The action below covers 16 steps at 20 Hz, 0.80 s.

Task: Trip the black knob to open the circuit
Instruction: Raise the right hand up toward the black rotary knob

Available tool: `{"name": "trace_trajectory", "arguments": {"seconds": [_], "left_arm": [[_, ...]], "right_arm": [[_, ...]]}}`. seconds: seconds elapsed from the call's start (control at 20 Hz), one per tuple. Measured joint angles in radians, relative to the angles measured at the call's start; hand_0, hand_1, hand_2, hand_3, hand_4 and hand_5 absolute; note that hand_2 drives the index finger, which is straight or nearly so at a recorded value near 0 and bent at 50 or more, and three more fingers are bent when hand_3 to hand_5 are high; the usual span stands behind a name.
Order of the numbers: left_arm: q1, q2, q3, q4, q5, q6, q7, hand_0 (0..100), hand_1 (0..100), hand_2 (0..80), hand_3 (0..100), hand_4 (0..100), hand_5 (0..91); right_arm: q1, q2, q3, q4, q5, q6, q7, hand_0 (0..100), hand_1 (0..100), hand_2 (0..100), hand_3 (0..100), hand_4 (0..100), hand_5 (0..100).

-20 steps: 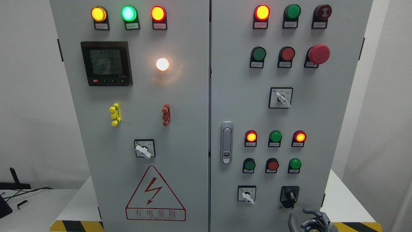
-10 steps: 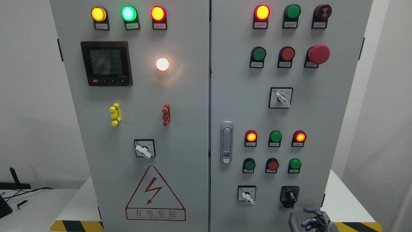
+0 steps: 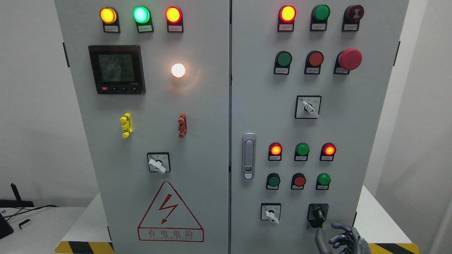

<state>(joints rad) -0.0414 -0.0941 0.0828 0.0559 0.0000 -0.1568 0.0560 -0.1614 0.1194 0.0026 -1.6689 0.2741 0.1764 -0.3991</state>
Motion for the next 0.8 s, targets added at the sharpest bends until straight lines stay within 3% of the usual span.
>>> {"name": "trace_trajectory", "arguments": {"seconds": [0.8], "left_arm": [[0.0, 0.0, 0.0, 0.0, 0.0, 0.0, 0.0, 12, 39, 0.0, 0, 0, 0.0]], "right_arm": [[-0.039, 0.0, -0.002, 0.031, 0.001, 0.031, 0.003, 21, 78, 45, 78, 80, 89]]}}
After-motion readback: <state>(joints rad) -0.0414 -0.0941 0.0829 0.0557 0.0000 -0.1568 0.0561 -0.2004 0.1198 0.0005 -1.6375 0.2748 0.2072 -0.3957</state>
